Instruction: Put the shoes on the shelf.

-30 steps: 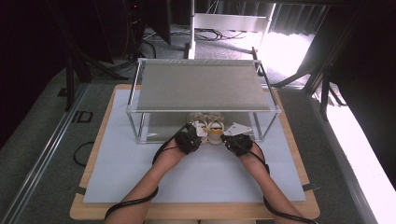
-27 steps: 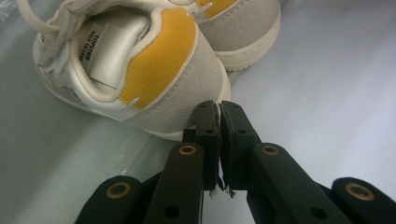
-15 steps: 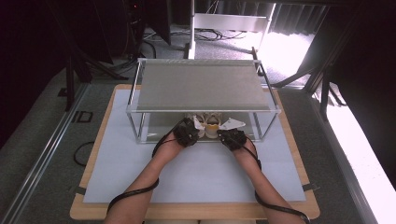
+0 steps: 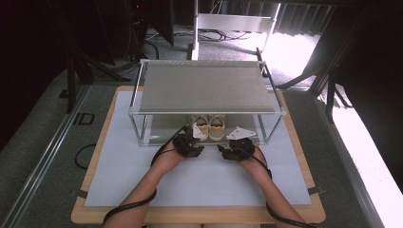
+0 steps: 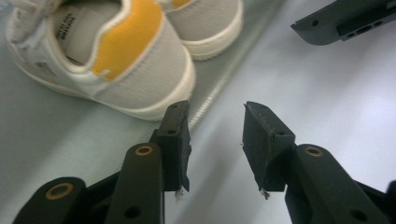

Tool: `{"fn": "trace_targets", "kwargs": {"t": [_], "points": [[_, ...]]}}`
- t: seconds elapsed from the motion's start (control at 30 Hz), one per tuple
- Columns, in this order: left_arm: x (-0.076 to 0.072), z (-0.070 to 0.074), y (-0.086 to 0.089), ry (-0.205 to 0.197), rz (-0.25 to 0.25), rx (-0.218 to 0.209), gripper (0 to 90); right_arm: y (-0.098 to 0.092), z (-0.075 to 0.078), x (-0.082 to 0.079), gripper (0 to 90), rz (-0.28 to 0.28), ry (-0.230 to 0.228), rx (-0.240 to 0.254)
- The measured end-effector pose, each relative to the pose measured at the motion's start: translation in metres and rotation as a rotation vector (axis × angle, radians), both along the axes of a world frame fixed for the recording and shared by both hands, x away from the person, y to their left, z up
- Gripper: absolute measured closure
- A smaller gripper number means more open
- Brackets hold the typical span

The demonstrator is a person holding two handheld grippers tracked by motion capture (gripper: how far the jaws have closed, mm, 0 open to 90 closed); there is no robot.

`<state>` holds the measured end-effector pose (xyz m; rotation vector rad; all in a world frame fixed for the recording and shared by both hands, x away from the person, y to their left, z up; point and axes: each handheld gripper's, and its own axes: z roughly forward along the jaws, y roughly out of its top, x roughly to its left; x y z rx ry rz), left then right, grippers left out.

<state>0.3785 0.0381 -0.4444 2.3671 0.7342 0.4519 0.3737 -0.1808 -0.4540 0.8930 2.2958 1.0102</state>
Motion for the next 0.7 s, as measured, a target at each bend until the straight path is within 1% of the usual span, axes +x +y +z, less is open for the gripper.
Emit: {"fn": "trace_targets", "kwargs": {"t": [0.03,0.07,0.1,0.13,0.17,0.2,0.23,0.27,0.3,0.37,0.4,0.43,0.5,0.57,0.6,0.7], "points": [[-0.002,0.000,0.001,0.004,-0.002,-0.004,47.3,-0.001,0.001,-0.002,28.2,0.002,0.000,0.017],[-0.004,0.000,0.001,0.008,0.009,-0.007,42.5,-0.002,0.001,-0.003,21.5,-0.004,-0.004,0.018],[-0.006,0.000,0.003,0.015,0.013,-0.024,37.2,-0.003,0.001,-0.005,17.1,0.002,-0.005,0.014],[-0.007,0.000,0.003,0.018,0.020,-0.025,30.6,-0.005,0.001,-0.006,15.0,0.010,-0.002,0.016],[-0.008,-0.001,0.004,0.018,0.032,-0.021,24.7,-0.006,0.002,-0.007,13.8,0.013,0.000,0.024],[-0.010,-0.001,0.005,0.019,0.031,-0.028,19.7,-0.008,0.002,-0.009,13.5,0.016,0.004,0.040],[-0.011,-0.002,0.007,0.019,0.042,-0.033,15.4,-0.009,0.002,-0.010,11.7,0.021,0.002,0.050],[-0.011,-0.002,0.007,0.019,0.042,-0.033,14.8,-0.011,0.001,-0.012,11.7,0.017,-0.010,0.048],[-0.014,-0.005,0.010,0.008,0.052,-0.044,11.5,-0.012,0.000,-0.014,11.7,0.011,-0.017,0.041],[-0.015,-0.009,0.012,0.008,0.058,-0.040,4.3,-0.015,-0.001,-0.016,11.7,0.010,-0.016,0.043],[-0.017,-0.011,0.014,0.009,0.058,-0.038,1.8,-0.018,-0.001,-0.017,11.7,0.005,-0.019,0.046],[-0.018,-0.013,0.017,0.006,0.063,-0.037,1.8,-0.021,-0.001,-0.019,11.6,0.005,-0.025,0.052],[-0.021,-0.016,0.022,-0.003,0.088,-0.045,1.8,-0.026,-0.002,-0.021,11.7,-0.002,-0.030,0.053],[-0.023,-0.017,0.028,-0.007,0.111,-0.061,1.5,-0.034,-0.004,-0.025,11.7,0.008,-0.041,0.061],[-0.024,-0.018,0.030,-0.011,0.126,-0.062,0.7,-0.037,-0.004,-0.026,11.7,0.004,-0.039,0.056],[-0.027,-0.019,0.039,-0.008,0.138,-0.072,0.7,-0.048,-0.006,-0.029,11.7,-0.018,-0.030,0.064]]}}
